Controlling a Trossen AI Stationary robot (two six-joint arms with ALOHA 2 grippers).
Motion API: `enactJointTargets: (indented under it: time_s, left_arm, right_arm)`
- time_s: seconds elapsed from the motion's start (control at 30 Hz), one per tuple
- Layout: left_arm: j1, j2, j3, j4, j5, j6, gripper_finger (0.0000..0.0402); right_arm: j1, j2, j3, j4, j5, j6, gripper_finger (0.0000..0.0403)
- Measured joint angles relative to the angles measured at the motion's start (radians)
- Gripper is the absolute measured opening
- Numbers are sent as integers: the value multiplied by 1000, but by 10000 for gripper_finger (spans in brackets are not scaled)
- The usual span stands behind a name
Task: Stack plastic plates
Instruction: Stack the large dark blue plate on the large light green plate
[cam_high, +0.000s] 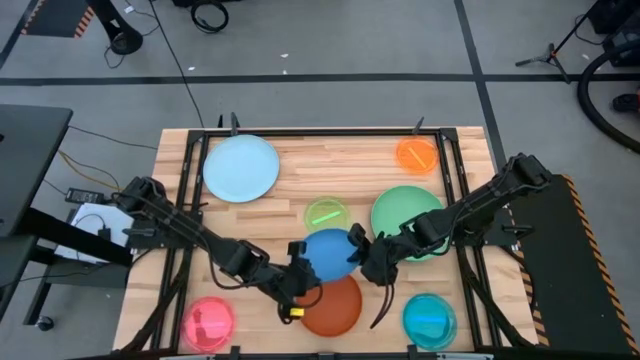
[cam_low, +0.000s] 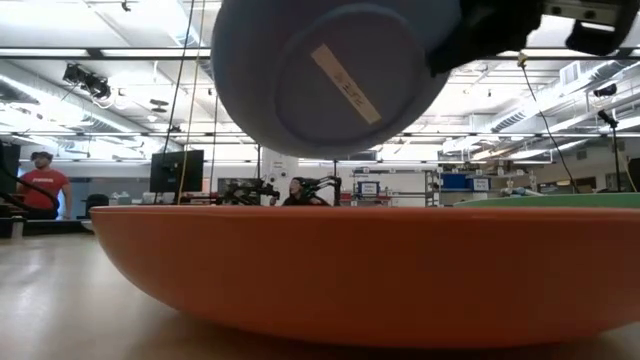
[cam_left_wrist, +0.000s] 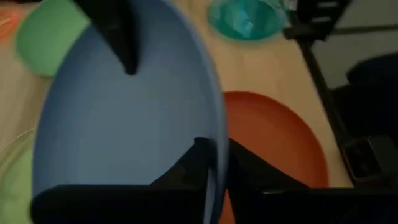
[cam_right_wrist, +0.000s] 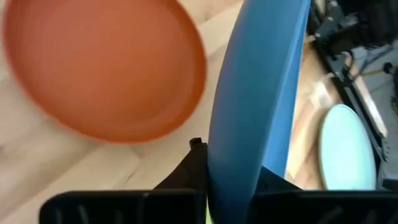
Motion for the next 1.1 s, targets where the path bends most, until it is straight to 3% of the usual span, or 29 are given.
enactJointTargets:
  time_s: [0.37, 0.57, 0.73, 0.93, 1.1]
  left_arm:
    - [27, -92, 0, -101, 14, -173, 201]
    - [19, -128, -1, -184, 37, -301, 256]
    - [20, -168, -1, -213, 82, -385, 278]
    - [26, -250, -1, -365, 87, -474, 288]
    - [32, -297, -1, -538, 36, -539, 288]
  right_arm:
    - [0, -2, 6, 3, 84, 33, 37]
    - [1, -2, 6, -37, 85, 40, 36]
    - [5, -3, 6, -74, 83, 52, 36]
    - [20, -3, 9, -115, 109, 79, 36]
    - [57, -25, 9, -214, 284, 97, 36]
